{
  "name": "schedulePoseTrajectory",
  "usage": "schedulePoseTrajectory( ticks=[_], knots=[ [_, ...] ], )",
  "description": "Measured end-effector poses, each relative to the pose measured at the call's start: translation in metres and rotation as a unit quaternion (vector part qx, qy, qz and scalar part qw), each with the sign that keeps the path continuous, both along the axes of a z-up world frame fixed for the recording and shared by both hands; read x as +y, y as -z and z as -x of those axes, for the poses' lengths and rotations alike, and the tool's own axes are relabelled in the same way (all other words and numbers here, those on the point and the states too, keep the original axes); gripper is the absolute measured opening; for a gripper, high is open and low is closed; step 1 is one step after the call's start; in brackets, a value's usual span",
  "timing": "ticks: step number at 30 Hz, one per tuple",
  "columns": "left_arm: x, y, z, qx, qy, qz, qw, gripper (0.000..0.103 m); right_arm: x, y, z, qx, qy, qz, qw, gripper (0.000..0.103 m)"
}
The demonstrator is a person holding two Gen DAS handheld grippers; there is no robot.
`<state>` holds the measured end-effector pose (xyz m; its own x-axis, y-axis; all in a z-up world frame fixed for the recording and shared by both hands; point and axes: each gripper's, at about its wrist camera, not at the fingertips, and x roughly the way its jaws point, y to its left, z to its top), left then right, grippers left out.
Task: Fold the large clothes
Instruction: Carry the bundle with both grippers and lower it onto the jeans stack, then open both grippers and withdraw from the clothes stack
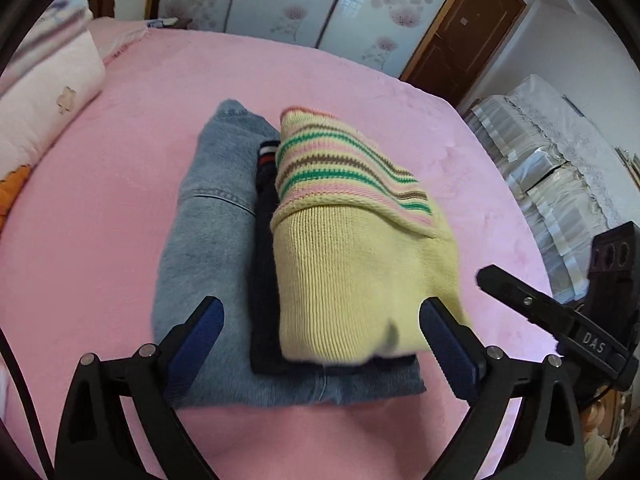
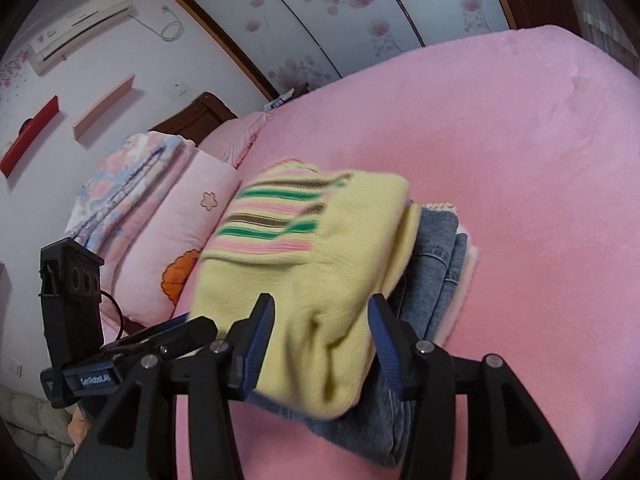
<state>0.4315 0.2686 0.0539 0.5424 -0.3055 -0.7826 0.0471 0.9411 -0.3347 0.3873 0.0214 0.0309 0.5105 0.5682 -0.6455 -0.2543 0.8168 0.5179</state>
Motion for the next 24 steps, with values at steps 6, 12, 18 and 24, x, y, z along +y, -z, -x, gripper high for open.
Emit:
schedulePoseTrajectory(
  ticks=[6,12,18,24],
  knots=[
    [-0.008,-0.056,0.061,-0.030,-0.034,-0.067,0.9967,0.098,-0.015,-0.048,0.042,-0.022,0.007,0.033,0.999,0.049],
    [-0.021,-0.102,0.105,-0.037,-0.060,-0.112,0.9912,0.098,-0.030,-0.092,0.080,-0.041,0.019,0.037,0.998,0.049],
    [-0.043,-0.149,0.156,-0.072,-0.054,-0.138,0.9864,0.098,-0.044,-0.128,0.124,-0.061,0.023,0.063,0.996,0.049],
    [-0.071,-0.181,0.212,-0.098,-0.030,-0.139,0.9851,0.098,-0.058,-0.154,0.168,-0.078,0.022,0.070,0.994,0.049]
  ],
)
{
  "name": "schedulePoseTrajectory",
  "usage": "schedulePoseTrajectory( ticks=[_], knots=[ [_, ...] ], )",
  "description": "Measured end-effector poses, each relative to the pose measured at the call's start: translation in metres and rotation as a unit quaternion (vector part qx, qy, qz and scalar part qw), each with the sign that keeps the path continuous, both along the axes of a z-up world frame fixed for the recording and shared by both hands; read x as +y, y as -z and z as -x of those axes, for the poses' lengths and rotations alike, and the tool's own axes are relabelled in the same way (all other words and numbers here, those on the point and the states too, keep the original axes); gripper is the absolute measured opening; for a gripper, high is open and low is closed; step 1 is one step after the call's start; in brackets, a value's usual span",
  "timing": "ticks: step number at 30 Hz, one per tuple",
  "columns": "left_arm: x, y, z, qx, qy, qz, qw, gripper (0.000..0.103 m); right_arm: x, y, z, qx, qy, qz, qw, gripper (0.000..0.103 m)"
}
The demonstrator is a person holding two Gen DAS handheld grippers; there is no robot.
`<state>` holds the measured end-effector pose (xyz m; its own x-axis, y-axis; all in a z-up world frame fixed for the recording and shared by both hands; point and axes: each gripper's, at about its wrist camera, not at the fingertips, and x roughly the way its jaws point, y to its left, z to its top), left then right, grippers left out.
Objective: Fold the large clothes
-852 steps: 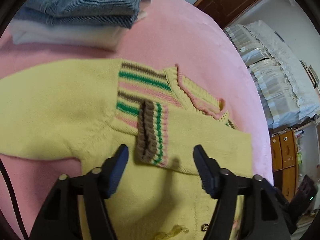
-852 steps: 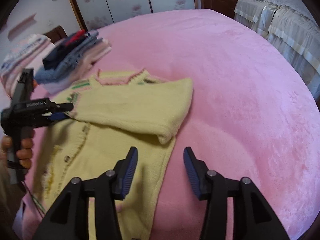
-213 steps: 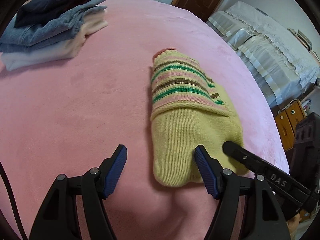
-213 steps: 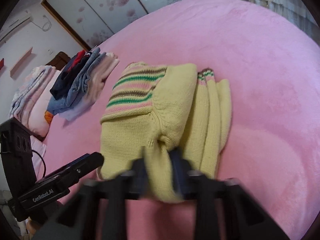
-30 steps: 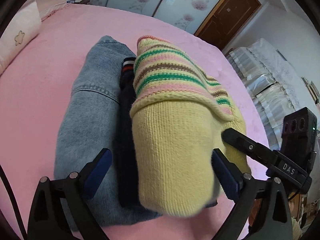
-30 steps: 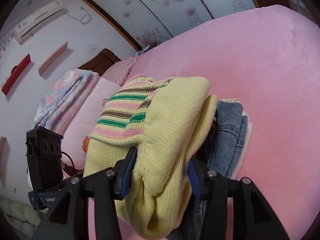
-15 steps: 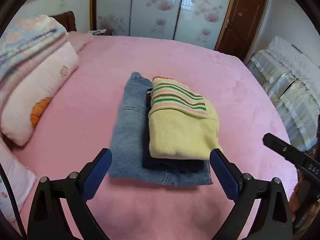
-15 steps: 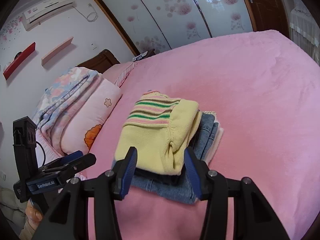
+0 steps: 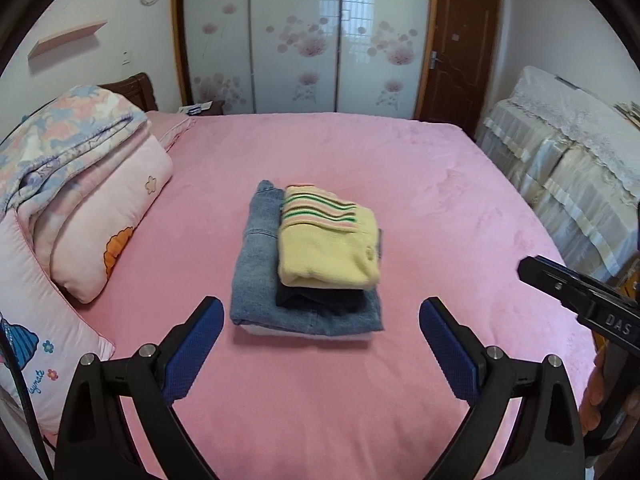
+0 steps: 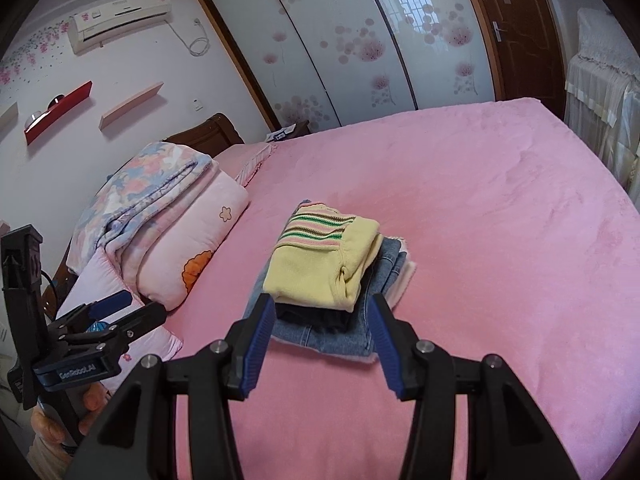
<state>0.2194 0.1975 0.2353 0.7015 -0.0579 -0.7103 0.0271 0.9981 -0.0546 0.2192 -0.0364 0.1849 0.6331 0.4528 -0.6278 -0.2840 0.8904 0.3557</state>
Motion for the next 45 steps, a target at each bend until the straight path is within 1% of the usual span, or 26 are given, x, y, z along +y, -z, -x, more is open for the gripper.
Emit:
schedulePoseTrajectory(
  ticks=[2,5,7,9,10,11,14,15,17,19,20,24,26,27,28,31,32,34,36,38,45],
  knots=[
    [-0.015,-0.007,0.021,0.000,0.022,-0.010,0.9997,0.098,-0.003,-0.008,0.017,-0.008,-0.002,0.006,1.000,0.049],
    [-0.034,-0.008,0.047,0.006,0.048,-0.029,0.9984,0.098,-0.008,-0.019,0.044,-0.020,-0.007,0.013,1.000,0.049],
    [-0.046,-0.006,0.069,-0.004,0.046,-0.042,0.9981,0.098,-0.013,-0.025,0.063,-0.023,-0.009,0.011,1.000,0.049],
    [-0.054,-0.005,0.091,-0.016,0.048,-0.043,0.9978,0.098,-0.019,-0.028,0.083,-0.027,-0.008,0.012,1.000,0.054],
    [-0.058,-0.004,0.105,-0.023,0.049,-0.037,0.9979,0.098,-0.023,-0.030,0.095,-0.031,-0.007,0.013,0.999,0.058],
    [-0.062,-0.004,0.116,-0.026,0.048,-0.032,0.9980,0.098,-0.026,-0.030,0.105,-0.035,-0.006,0.014,0.999,0.059],
    [-0.070,-0.001,0.150,-0.036,0.042,-0.012,0.9984,0.098,-0.035,-0.028,0.135,-0.046,-0.001,0.026,0.999,0.060],
    [-0.072,0.001,0.166,-0.045,0.039,-0.004,0.9982,0.098,-0.038,-0.027,0.144,-0.049,0.001,0.028,0.998,0.060],
    [-0.077,0.004,0.185,-0.048,0.027,-0.004,0.9985,0.098,-0.045,-0.020,0.166,-0.053,0.008,0.040,0.998,0.060],
    [-0.079,0.009,0.206,-0.056,0.021,0.017,0.9981,0.098,-0.051,-0.015,0.186,-0.059,0.014,0.048,0.997,0.060],
    [-0.079,0.012,0.214,-0.059,0.015,0.022,0.9979,0.098,-0.054,-0.012,0.196,-0.064,0.018,0.052,0.996,0.060],
    [-0.090,0.033,0.245,-0.063,-0.016,-0.003,0.9979,0.098,-0.062,0.001,0.234,-0.081,0.044,0.070,0.993,0.061],
    [-0.094,0.045,0.261,-0.063,-0.034,-0.008,0.9974,0.098,-0.065,0.010,0.255,-0.096,0.061,0.083,0.990,0.068],
    [-0.096,0.052,0.267,-0.061,-0.038,-0.006,0.9974,0.098,-0.066,0.014,0.262,-0.101,0.069,0.087,0.989,0.072],
    [-0.098,0.062,0.273,-0.052,-0.045,-0.001,0.9976,0.098,-0.067,0.019,0.271,-0.105,0.079,0.092,0.987,0.074],
    [-0.102,0.083,0.282,-0.024,-0.054,0.011,0.9982,0.098,-0.071,0.036,0.292,-0.098,0.099,0.083,0.987,0.074],
    [-0.103,0.088,0.284,-0.017,-0.057,0.011,0.9982,0.098,-0.072,0.041,0.295,-0.093,0.104,0.081,0.987,0.074],
    [-0.107,0.098,0.289,-0.005,-0.056,-0.002,0.9984,0.098,-0.073,0.051,0.301,-0.080,0.113,0.083,0.987,0.074],
    [-0.110,0.103,0.294,-0.004,-0.058,-0.016,0.9982,0.098,-0.074,0.058,0.305,-0.074,0.115,0.093,0.986,0.074],
    [-0.111,0.105,0.299,-0.006,-0.061,-0.021,0.9979,0.098,-0.073,0.066,0.308,-0.069,0.118,0.105,0.985,0.074],
    [-0.114,0.112,0.301,0.005,-0.059,-0.018,0.9981,0.098,-0.067,0.090,0.315,-0.043,0.108,0.130,0.985,0.074]
  ],
)
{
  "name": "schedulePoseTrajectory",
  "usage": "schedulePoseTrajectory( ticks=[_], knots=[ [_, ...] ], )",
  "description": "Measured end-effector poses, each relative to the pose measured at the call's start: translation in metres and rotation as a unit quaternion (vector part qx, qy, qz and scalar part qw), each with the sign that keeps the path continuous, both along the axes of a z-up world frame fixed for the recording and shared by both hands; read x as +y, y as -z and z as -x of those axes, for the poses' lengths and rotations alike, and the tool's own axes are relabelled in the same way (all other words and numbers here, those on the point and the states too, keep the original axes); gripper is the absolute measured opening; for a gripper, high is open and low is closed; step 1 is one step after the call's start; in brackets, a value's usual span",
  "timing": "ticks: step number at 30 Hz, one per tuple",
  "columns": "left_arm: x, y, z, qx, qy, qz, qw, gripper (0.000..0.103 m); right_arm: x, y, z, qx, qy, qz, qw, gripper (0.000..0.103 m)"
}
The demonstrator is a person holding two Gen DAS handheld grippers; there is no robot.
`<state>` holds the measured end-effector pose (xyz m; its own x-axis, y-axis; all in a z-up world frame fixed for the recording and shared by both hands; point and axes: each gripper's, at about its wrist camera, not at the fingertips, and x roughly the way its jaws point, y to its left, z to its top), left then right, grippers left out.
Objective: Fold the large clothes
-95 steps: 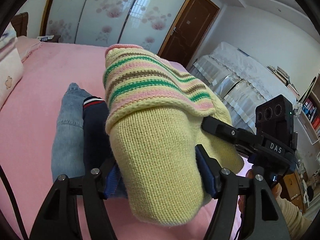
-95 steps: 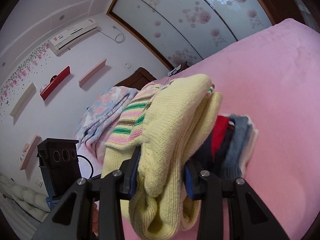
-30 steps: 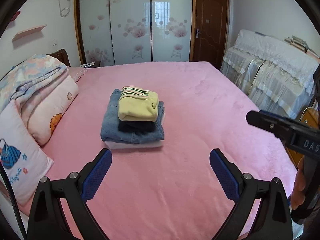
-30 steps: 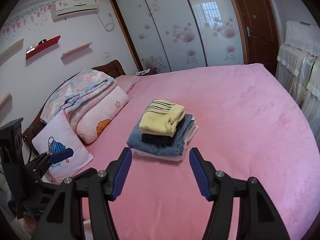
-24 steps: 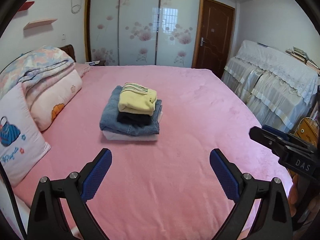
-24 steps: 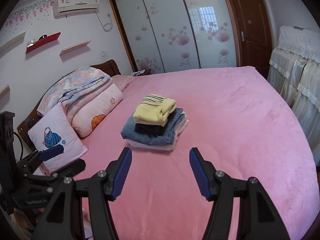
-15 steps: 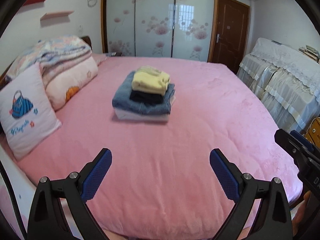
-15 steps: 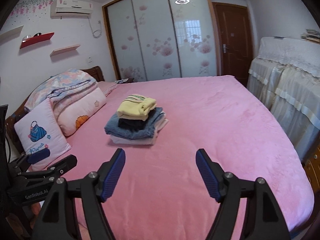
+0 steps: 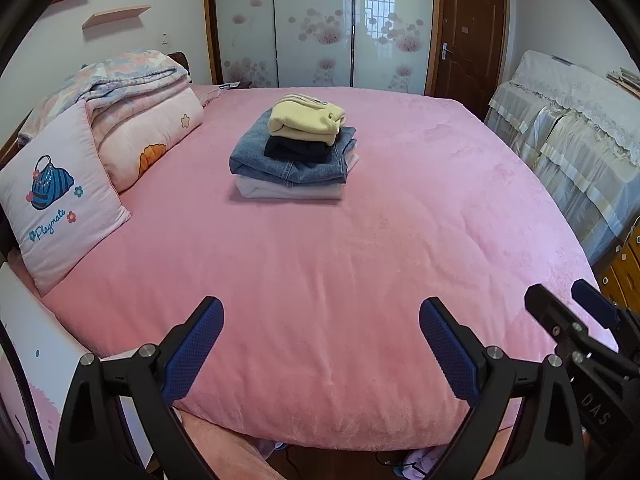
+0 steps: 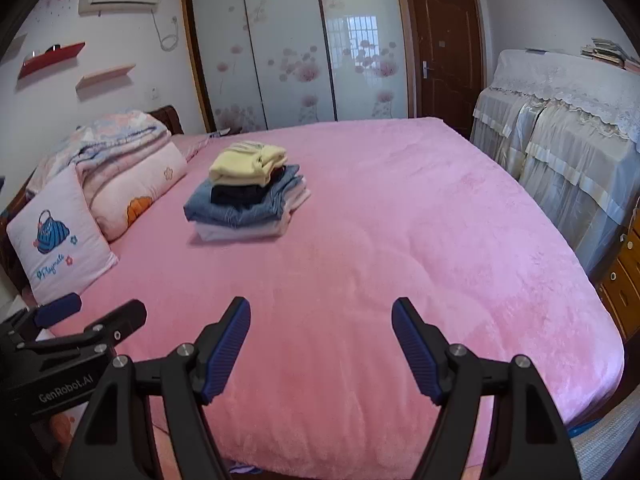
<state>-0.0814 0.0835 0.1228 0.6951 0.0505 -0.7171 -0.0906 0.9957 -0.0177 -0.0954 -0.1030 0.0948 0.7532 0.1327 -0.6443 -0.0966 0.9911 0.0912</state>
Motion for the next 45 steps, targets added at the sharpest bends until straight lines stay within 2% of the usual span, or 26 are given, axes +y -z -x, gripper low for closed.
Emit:
schedulePoseTrajectory(
  ticks=[16,45],
  knots=[
    [-0.009,0.007,-0.002,0.018,0.005,-0.008,0.9998,0.098,-0.001,0.007,0.004,0.008,-0.004,0.006,1.000,0.074],
    [-0.003,0.013,-0.005,0.038,0.003,0.008,0.9993,0.098,-0.006,0.009,0.009,0.012,-0.001,0.012,1.000,0.074]
  ],
)
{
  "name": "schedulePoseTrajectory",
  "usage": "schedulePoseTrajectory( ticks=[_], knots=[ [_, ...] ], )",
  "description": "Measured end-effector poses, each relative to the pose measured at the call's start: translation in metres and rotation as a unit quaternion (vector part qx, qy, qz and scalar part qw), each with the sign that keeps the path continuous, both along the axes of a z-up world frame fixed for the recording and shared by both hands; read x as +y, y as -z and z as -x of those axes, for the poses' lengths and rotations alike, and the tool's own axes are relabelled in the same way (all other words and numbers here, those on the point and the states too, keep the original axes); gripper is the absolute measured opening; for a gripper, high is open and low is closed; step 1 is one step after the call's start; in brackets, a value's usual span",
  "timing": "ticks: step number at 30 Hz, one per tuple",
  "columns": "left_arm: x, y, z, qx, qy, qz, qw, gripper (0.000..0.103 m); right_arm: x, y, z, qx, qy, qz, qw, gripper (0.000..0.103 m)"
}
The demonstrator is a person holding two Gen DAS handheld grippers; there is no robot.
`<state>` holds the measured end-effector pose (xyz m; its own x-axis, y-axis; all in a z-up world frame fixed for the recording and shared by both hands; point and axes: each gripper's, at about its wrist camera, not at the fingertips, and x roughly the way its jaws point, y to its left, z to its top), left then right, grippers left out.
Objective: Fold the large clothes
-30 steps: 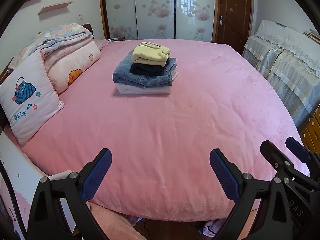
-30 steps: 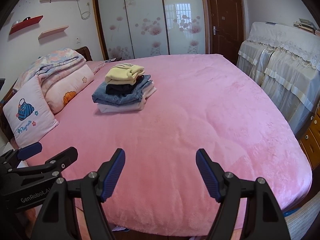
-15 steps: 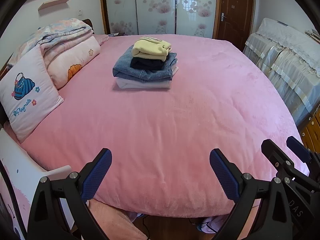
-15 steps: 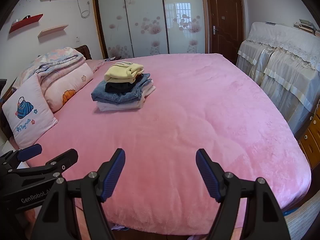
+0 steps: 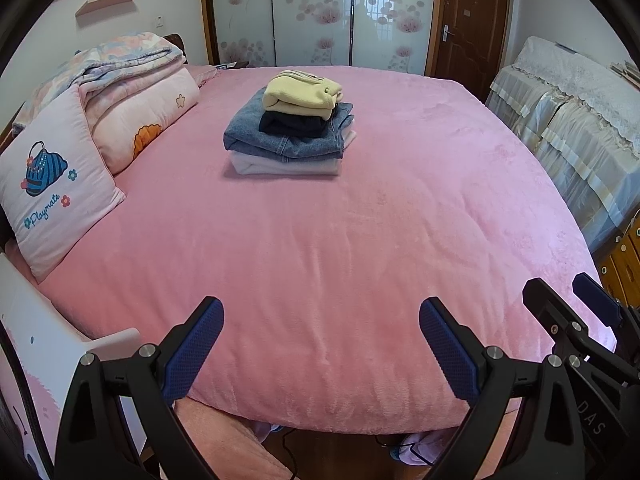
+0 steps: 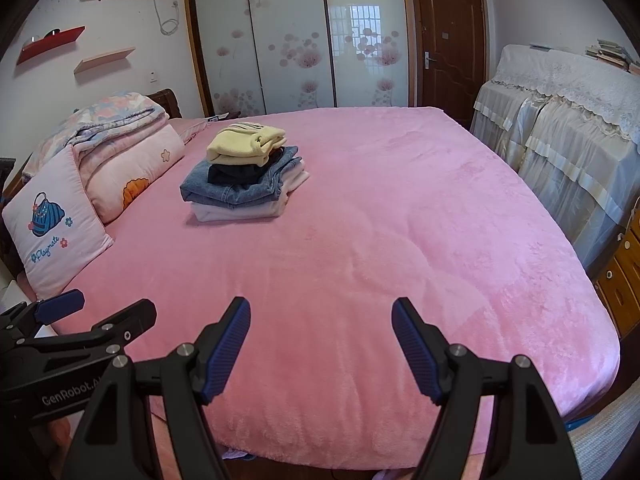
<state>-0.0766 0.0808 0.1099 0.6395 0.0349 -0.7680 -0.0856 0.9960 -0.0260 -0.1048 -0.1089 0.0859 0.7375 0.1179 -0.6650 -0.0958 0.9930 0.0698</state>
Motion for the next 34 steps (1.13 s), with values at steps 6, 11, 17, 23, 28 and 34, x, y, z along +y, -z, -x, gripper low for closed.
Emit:
schedulePoseTrajectory(
  ticks=[6,11,17,23,28,34],
  knots=[
    [-0.0006,0.0001,-0.0005,-0.001,0.000,-0.001,1.0000,0.098,-0.0002,-0.0003,0.0000,0.000,0.000,0.000,1.000,0.074],
    [-0.0012,-0.0002,-0.0005,0.000,0.000,0.000,1.0000,0.098,-0.0007,-0.0005,0.0003,0.000,0.000,0.000,1.000,0.074],
    [-0.0015,-0.0003,-0.0029,0.002,0.001,0.000,1.0000,0.098,-0.0012,-0.0007,0.0004,0.000,0.000,-0.001,1.000,0.074],
    [-0.0029,0.0005,-0.0026,0.003,0.001,-0.001,1.0000,0.098,-0.0018,-0.0007,0.0009,0.001,0.000,0.000,1.000,0.074],
    [-0.0034,0.0018,-0.0031,0.003,0.002,0.000,1.0000,0.097,-0.0016,-0.0011,0.0012,0.001,0.001,-0.001,1.000,0.074],
    [-0.0040,0.0035,-0.0036,0.005,0.003,0.000,1.0000,0.097,-0.0015,-0.0014,-0.0001,0.002,0.000,-0.001,1.000,0.074]
  ],
)
